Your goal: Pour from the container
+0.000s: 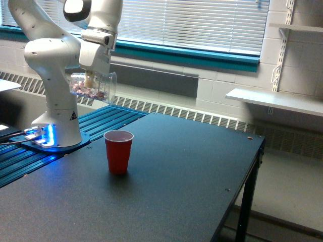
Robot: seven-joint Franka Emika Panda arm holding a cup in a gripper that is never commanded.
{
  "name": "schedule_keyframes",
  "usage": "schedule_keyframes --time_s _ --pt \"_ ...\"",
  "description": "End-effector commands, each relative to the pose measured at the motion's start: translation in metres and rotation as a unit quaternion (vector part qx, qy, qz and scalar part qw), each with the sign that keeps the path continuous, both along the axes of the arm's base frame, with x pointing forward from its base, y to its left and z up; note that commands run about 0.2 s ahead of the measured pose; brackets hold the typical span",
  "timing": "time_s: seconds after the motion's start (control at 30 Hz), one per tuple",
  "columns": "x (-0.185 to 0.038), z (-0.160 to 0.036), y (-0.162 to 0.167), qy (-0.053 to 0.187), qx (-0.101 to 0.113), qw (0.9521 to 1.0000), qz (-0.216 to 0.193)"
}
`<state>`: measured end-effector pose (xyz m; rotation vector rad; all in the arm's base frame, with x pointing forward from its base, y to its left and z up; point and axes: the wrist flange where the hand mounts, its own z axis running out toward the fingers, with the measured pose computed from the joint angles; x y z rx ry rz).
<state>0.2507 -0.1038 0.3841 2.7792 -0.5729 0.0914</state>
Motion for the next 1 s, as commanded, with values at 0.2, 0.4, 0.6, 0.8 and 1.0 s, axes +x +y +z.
schedule_keyframes --time_s 0.2,0.4,0.6,0.8,1.0 --pt "-0.006 -0.020 0.003 0.028 -0.005 0.9996 0.000" --pt "-0.006 -0.025 0.003 0.041 -0.013 0.9990 0.011" --pt "-0.006 -0.030 0.003 0.056 -0.027 0.9980 0.016" --pt "-0.005 -0.037 0.006 0.067 -0.030 0.9970 0.024" --pt "-0.004 -0.041 0.007 0.067 -0.035 0.9969 0.019"
